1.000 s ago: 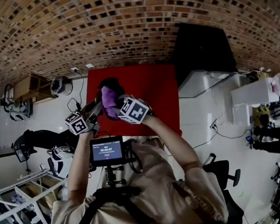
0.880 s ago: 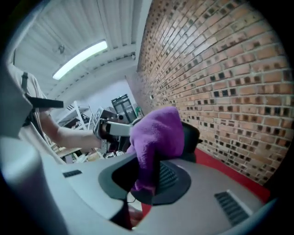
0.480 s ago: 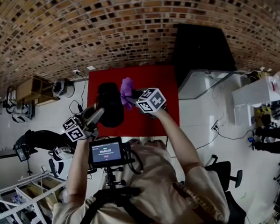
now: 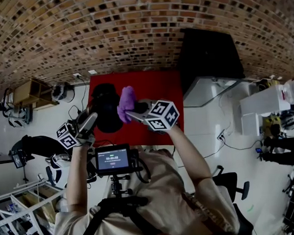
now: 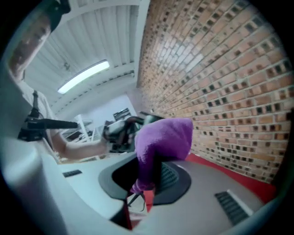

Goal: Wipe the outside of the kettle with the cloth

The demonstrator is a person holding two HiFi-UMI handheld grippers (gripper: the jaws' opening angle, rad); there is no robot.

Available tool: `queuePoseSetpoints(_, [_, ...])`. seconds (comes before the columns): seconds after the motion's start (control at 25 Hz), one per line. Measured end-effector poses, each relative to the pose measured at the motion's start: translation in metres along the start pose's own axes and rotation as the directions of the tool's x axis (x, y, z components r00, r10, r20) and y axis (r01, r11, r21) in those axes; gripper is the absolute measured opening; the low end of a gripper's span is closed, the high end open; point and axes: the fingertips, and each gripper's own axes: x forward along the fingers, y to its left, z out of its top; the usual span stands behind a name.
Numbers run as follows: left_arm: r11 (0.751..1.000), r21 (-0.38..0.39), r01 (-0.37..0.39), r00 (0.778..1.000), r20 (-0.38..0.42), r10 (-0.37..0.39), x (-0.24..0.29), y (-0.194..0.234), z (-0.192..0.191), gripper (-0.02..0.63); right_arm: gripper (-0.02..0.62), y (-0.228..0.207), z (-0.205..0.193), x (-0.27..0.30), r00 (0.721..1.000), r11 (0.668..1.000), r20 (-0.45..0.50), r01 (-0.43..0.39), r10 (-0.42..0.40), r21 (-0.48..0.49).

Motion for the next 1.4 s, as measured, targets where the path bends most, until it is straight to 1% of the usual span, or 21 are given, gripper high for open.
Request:
queuePoseSetpoints(0.04, [1.000,0.000,0.013,1.000,0.013,-0.013,-0.001,0.000,0.002,0.106,0.084,0.028,0.002,0.006,0.998,0.998,-0.041,-0.051,0.049,-0.047])
queuePoseSetpoints(0.08, [1.000,0.001,0.024,0.999,0.026,-0.024,-0.001,-0.001,0.005,0.106,0.084,0.049,0.001,0.017,0.993,0.992,-0.087,-0.087,0.079,-0.086])
queuePoseSetpoints(0.16, [0.999,0.003,0.041,0.998,0.049,-0.041,-0.002,-0.002,0.009,0.106,0.084,0.070,-0.008,0.041,0.983,0.985,-0.163,-0.110,0.088,-0.133])
queuePoseSetpoints(0.24, [0.999,0.010,0.049,0.997,0.051,-0.050,-0.001,-0.003,0.011,0.106,0.084,0.072,-0.015,0.056,0.977,0.984,-0.201,-0.101,0.071,-0.146])
queuePoseSetpoints(0.36, [0.998,0.031,0.053,0.998,0.032,-0.054,-0.002,-0.003,0.017,0.106,0.084,0.058,-0.013,0.054,0.983,0.991,-0.182,-0.059,0.035,-0.123])
queuePoseSetpoints(0.48, [0.997,0.042,0.069,0.997,0.031,-0.070,-0.012,-0.005,0.028,0.106,0.084,0.017,-0.012,0.040,0.990,0.997,-0.140,0.024,-0.033,-0.072])
queuePoseSetpoints(0.56, [0.995,0.046,0.091,0.995,0.031,-0.092,-0.018,-0.010,0.035,0.106,0.084,-0.014,-0.011,0.043,0.990,0.997,-0.128,0.060,-0.066,-0.048])
queuePoseSetpoints(0.68, [0.991,0.060,0.116,0.993,0.014,-0.117,-0.026,-0.017,0.044,0.106,0.084,-0.050,-0.010,0.073,0.991,0.998,-0.121,0.058,-0.059,-0.013])
queuePoseSetpoints(0.76, [0.990,0.055,0.130,0.991,0.027,-0.132,-0.035,-0.016,0.054,0.106,0.084,-0.066,-0.012,0.096,0.991,0.998,-0.120,0.059,-0.057,0.015])
queuePoseSetpoints(0.84, [0.988,0.036,0.148,0.987,0.064,-0.151,-0.042,-0.015,0.064,0.104,0.084,-0.068,-0.010,0.100,0.990,0.997,-0.116,0.082,-0.079,0.016])
queuePoseSetpoints(0.96, [0.987,0.025,0.161,0.983,0.085,-0.163,-0.048,-0.012,0.076,0.104,0.084,-0.042,0.009,0.071,0.991,0.994,-0.075,0.110,-0.110,0.006])
queuePoseSetpoints(1.0, [0.987,0.031,0.156,0.984,0.080,-0.158,-0.050,-0.009,0.080,0.103,0.084,-0.027,0.019,0.062,0.993,0.995,-0.057,0.102,-0.102,0.003])
queuePoseSetpoints(1.04, [0.989,0.039,0.146,0.986,0.072,-0.148,-0.050,-0.005,0.083,0.103,0.084,-0.009,0.030,0.057,0.996,0.997,-0.042,0.076,-0.077,-0.008])
queuePoseSetpoints(1.16, [0.993,0.040,0.110,0.991,0.067,-0.113,-0.048,0.020,0.090,0.103,0.084,0.037,0.057,0.073,0.998,0.995,-0.032,-0.055,0.053,-0.082])
queuePoseSetpoints(1.24, [0.996,0.016,0.092,0.992,0.086,-0.093,-0.043,0.040,0.095,0.103,0.084,0.047,0.061,0.098,0.992,0.985,-0.057,-0.117,0.110,-0.124])
queuePoseSetpoints(1.4, [0.997,-0.017,0.078,0.990,0.122,-0.075,-0.029,0.065,0.105,0.101,0.084,0.061,0.059,0.141,0.979,0.973,-0.126,-0.179,0.161,-0.146])
